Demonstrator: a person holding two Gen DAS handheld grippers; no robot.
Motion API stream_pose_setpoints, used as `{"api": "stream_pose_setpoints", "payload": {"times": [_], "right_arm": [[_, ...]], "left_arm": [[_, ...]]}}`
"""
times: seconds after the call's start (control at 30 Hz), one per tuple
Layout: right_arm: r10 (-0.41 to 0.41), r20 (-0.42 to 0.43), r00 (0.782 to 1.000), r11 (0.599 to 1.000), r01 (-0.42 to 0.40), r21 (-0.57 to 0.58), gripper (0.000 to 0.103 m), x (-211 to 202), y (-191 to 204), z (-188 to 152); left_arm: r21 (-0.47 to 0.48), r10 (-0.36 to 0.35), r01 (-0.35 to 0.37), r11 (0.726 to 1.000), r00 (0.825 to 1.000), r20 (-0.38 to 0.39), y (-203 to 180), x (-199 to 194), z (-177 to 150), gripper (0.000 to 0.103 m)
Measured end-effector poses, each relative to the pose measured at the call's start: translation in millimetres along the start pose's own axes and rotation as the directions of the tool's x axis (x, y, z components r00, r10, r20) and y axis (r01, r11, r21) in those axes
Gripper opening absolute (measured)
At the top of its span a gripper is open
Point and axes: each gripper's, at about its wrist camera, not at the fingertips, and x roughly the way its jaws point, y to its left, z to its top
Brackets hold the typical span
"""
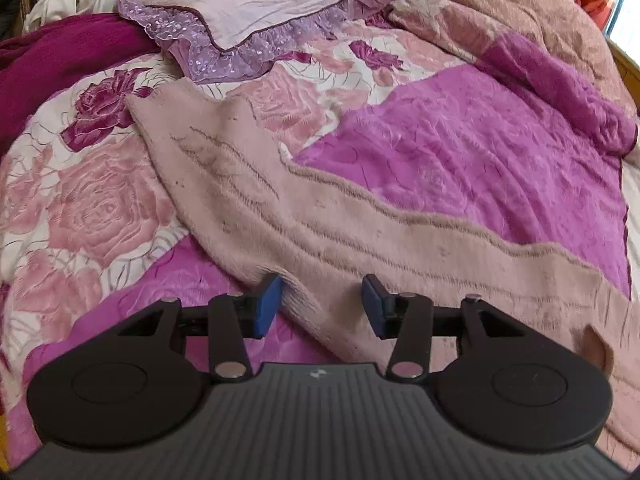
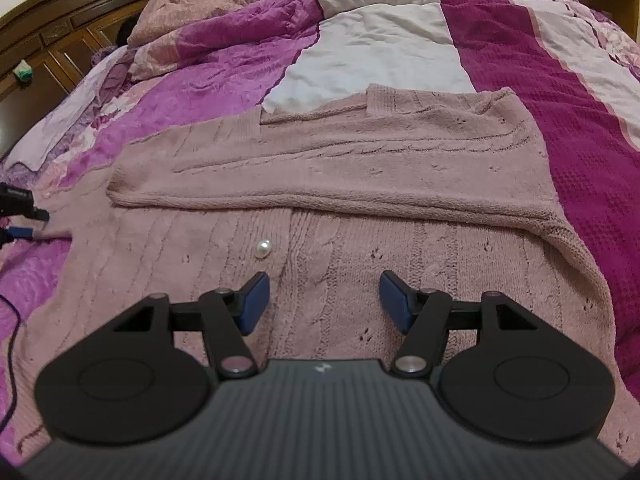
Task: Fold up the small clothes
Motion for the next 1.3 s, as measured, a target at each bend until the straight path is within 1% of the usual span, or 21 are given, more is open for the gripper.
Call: {"api": "stream_pose_setpoints", "payload": {"times": [0.1, 0.17, 0.27, 0.4, 0.47, 0.53, 0.6, 0.63, 0.67, 0.73, 0.77, 0.83, 0.93, 1.0, 1.03, 1.07, 1.13, 1.17, 1.23, 1.27, 1.3], "right_arm": [[-0.005, 0.002, 1.000, 1.000, 0.005, 0.002, 0.063, -0.4, 0.7, -0.1], [-0.007, 0.004, 1.000, 1.000, 0.007, 0.010, 0.063, -0.2, 0.2, -0.5], [-0.012, 0.007, 1.000, 1.000, 0.012, 0.020, 0.063, 0.9, 0.5, -1.3], [-0.014, 0.011, 1.000, 1.000, 0.013, 0.026, 0.063, 0.6, 0.6, -1.6], [-0.012, 0.012, 1.000, 1.000, 0.011, 0.027, 0.063, -0.1, -0.1, -1.7], [-0.011, 0.013, 1.000, 1.000, 0.011, 0.030, 0.063, -1.1, -1.4, -1.8], [-0.011, 0.013, 1.000, 0.999, 0.011, 0.034, 0.063, -1.3, -3.1, -1.7], [-0.009, 0.011, 1.000, 0.999, 0.008, 0.036, 0.063, -0.7, -3.7, -1.6], [-0.008, 0.009, 1.000, 0.999, 0.008, 0.036, 0.063, -0.2, -3.6, -1.5], [-0.010, 0.009, 1.000, 0.999, 0.010, 0.035, 0.063, 1.3, -3.2, -1.3], [-0.012, 0.009, 1.000, 0.999, 0.011, 0.035, 0.064, 2.0, -2.4, -1.5], [-0.014, 0.010, 1.000, 0.999, 0.014, 0.034, 0.066, 3.7, -1.1, -2.1], [-0.023, 0.010, 1.000, 0.999, 0.023, 0.022, 0.066, 4.3, 1.4, -2.9], [-0.021, 0.012, 1.000, 1.000, 0.021, 0.017, 0.065, 3.1, 1.5, -3.0], [-0.019, 0.012, 1.000, 1.000, 0.019, 0.018, 0.065, 3.1, 1.0, -3.1], [-0.020, 0.012, 1.000, 1.000, 0.020, 0.021, 0.065, 3.6, 1.0, -3.0], [-0.019, 0.010, 1.000, 0.999, 0.019, 0.033, 0.065, 4.9, 0.2, -2.1], [-0.021, 0.010, 1.000, 0.999, 0.021, 0.038, 0.066, 5.6, 0.4, -1.7], [-0.026, 0.015, 1.000, 0.999, 0.025, 0.048, 0.066, 4.9, 1.1, -1.0], [-0.025, 0.018, 1.000, 0.998, 0.024, 0.054, 0.066, 3.9, 1.2, -0.9], [-0.022, 0.023, 0.999, 0.998, 0.020, 0.060, 0.066, 2.0, 1.4, -1.4]], "left_arm": [[-0.049, -0.041, 0.041, 0.998, 0.999, 0.014, 8.8, 10.0, 5.7, 0.053], [-0.073, -0.054, 0.056, 0.996, 0.998, 0.021, 12.9, 17.6, 9.1, 0.053], [-0.095, -0.050, 0.054, 0.994, 0.998, 0.043, 13.1, 23.8, 11.2, 0.053], [-0.112, -0.038, 0.044, 0.993, 0.998, 0.057, 11.4, 21.2, 9.3, 0.054], [-0.168, -0.054, 0.067, 0.984, 0.995, 0.080, 18.2, 14.8, 7.8, 0.054], [-0.251, -0.081, 0.107, 0.962, 0.990, 0.114, 30.3, 5.5, 5.4, 0.055], [-0.287, -0.068, 0.108, 0.952, 0.987, 0.146, 39.3, -1.7, 4.1, 0.065], [-0.293, -0.056, 0.097, 0.951, 0.988, 0.145, 42.6, -2.6, 5.1, 0.068], [-0.302, -0.050, 0.087, 0.949, 0.990, 0.129, 45.9, -1.2, 6.6, 0.073], [-0.333, -0.100, 0.120, 0.935, 0.992, 0.078, 53.9, 8.0, 7.8, 0.075], [-0.342, -0.119, 0.137, 0.930, 0.990, 0.072, 57.0, 12.0, 7.3, 0.075], [-0.341, -0.129, 0.150, 0.928, 0.988, 0.084, 58.2, 15.4, 6.3, 0.077], [-0.356, -0.118, 0.140, 0.924, 0.990, 0.082, 56.3, 12.2, 5.9, 0.077], [-0.408, -0.139, 0.159, 0.899, 0.987, 0.077, 59.0, 5.9, -0.2, 0.077], [-0.434, -0.163, 0.182, 0.882, 0.983, 0.081, 60.4, 4.1, -4.0, 0.077], [-0.439, -0.172, 0.193, 0.878, 0.981, 0.087, 60.8, 4.1, -5.8, 0.078], [-0.403, -0.182, 0.208, 0.891, 0.978, 0.101, 60.1, 12.0, -4.2, 0.078], [-0.402, -0.191, 0.223, 0.888, 0.975, 0.117, 61.3, 16.7, -2.6, 0.078], [-0.437, -0.182, 0.221, 0.872, 0.975, 0.129, 64.3, 22.8, 1.0, 0.075], [-0.455, -0.181, 0.222, 0.862, 0.975, 0.133, 65.1, 22.3, 1.7, 0.072], [-0.461, -0.176, 0.217, 0.860, 0.976, 0.130, 65.9, 23.1, 2.3, 0.067]]}}
